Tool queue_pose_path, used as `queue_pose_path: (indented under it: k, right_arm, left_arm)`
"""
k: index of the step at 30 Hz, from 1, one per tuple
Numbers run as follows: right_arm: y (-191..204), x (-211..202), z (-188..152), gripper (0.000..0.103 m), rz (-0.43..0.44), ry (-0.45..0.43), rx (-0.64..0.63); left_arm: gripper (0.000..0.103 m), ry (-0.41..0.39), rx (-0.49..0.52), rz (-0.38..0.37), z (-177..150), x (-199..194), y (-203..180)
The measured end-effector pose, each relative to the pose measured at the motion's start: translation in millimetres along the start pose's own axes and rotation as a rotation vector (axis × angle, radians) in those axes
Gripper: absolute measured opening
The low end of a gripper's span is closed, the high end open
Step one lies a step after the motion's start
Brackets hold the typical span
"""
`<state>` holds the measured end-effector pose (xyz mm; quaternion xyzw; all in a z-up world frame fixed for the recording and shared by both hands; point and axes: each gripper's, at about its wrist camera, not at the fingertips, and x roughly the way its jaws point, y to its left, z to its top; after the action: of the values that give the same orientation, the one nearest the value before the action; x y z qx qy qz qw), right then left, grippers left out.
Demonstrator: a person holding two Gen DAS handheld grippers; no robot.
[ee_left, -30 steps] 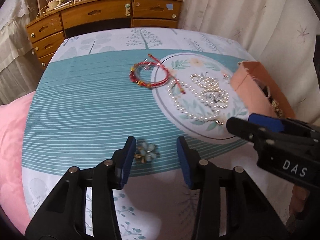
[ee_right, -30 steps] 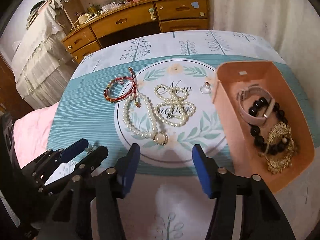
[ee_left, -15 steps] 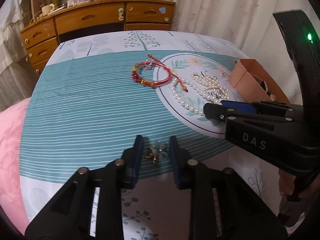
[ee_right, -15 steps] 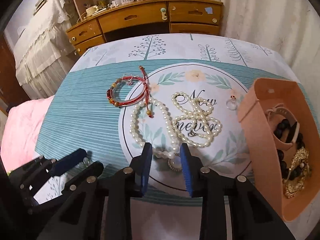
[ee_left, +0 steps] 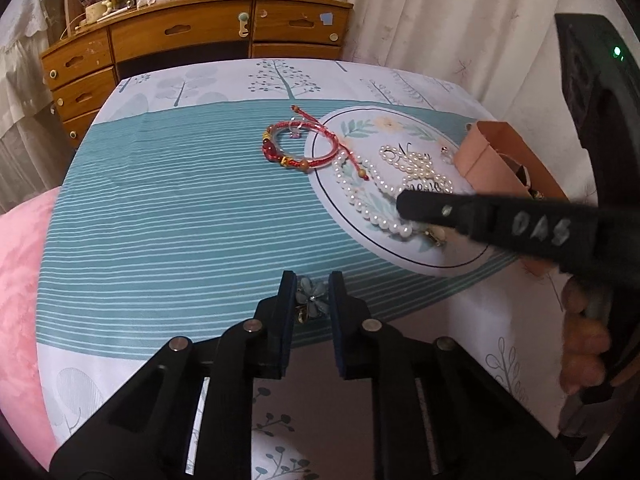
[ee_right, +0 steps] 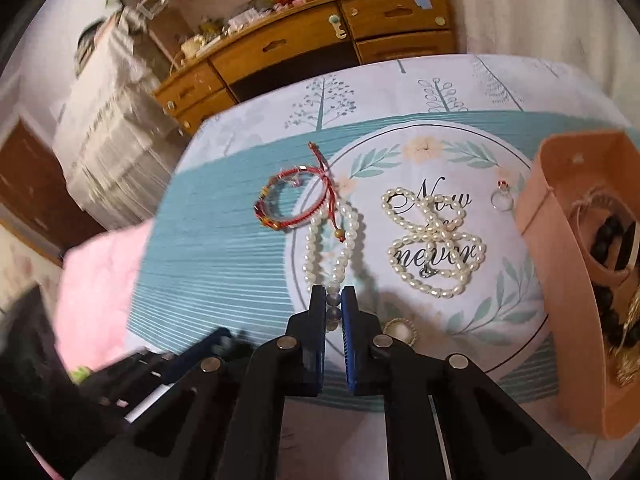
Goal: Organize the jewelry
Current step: 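Carry the brooch and pearl necklace into the pink box and open both grippers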
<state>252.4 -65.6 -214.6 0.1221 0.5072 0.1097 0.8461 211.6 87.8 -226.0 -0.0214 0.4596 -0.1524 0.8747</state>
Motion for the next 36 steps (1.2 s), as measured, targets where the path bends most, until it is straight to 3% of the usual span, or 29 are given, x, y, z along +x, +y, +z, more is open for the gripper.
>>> queue_pose_path:
  k: [9, 19, 25, 36]
  right_arm:
    - [-20.3, -59.7, -2.5, 0.008, 0.154, -0.156, 0.041]
    - [-59.7, -127.7, -6.7, 0.008, 0.199, -0.264, 0.054]
    - [-89.1, -177.0, -0.8, 0.008, 0.199, -0.321, -0.004]
    - [-164.4, -228.2, 17.9, 0.008, 0.225, -0.262, -0.065]
  left_arm:
    - [0.013, -0.023, -0.005, -0.102, 9.5, -10.1, -26.5]
    - [0.014, -0.067, -0.002, -0.205, 29.5, -32.5, -78.9]
    - [0.014, -0.129, -0.019, -0.217, 46.3, -43.2, -119.2]
    - [0.014, -0.17, -0.121, -0.207, 57.5, -32.3, -197.0]
